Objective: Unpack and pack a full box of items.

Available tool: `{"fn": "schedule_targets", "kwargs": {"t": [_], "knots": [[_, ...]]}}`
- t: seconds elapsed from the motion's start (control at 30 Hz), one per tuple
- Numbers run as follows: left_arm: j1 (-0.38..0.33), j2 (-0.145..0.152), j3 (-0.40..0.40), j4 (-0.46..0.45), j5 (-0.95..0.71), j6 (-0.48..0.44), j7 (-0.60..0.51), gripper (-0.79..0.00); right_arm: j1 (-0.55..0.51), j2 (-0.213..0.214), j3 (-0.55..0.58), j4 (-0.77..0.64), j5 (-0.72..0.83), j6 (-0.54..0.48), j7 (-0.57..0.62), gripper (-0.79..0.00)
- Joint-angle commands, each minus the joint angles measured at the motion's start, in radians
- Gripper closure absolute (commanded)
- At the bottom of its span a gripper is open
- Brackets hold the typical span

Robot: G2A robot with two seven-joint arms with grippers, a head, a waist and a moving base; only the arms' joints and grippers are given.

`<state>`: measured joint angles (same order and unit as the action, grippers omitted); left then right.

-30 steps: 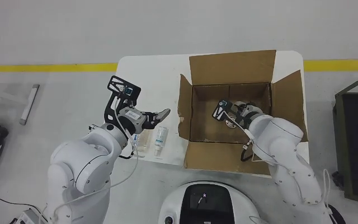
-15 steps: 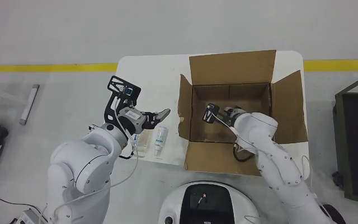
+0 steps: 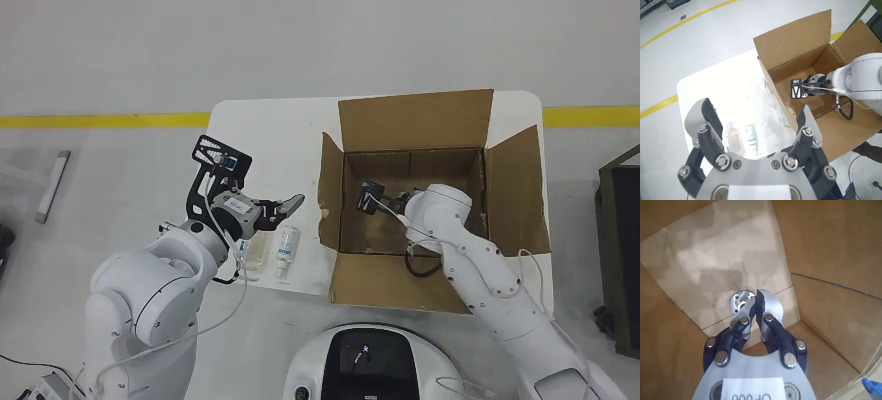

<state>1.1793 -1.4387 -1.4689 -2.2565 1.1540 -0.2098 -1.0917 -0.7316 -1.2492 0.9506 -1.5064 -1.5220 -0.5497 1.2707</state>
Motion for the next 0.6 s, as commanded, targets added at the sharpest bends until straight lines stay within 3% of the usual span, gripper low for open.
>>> {"fn": "schedule_targets", "kwargs": {"t": [0.0,0.07,0.17,0.57], "knots": [[0.0,0.0,0.0,0.0,0.0,0.0,0.0,-0.785,-0.001,0.008,-0.007,-0.013,0.013,0.007,0.007,-0.123],[0.0,0.0,0.0,0.0,0.0,0.0,0.0,-0.785,-0.003,0.02,-0.02,-0.033,0.026,0.005,0.005,-0.237],[0.0,0.0,0.0,0.0,0.0,0.0,0.0,-0.785,-0.01,0.037,-0.026,-0.04,0.039,0.012,0.012,-0.212],[0.0,0.0,0.0,0.0,0.0,0.0,0.0,-0.785,0.002,0.082,-0.068,-0.037,0.095,0.053,0.053,-0.256]]}}
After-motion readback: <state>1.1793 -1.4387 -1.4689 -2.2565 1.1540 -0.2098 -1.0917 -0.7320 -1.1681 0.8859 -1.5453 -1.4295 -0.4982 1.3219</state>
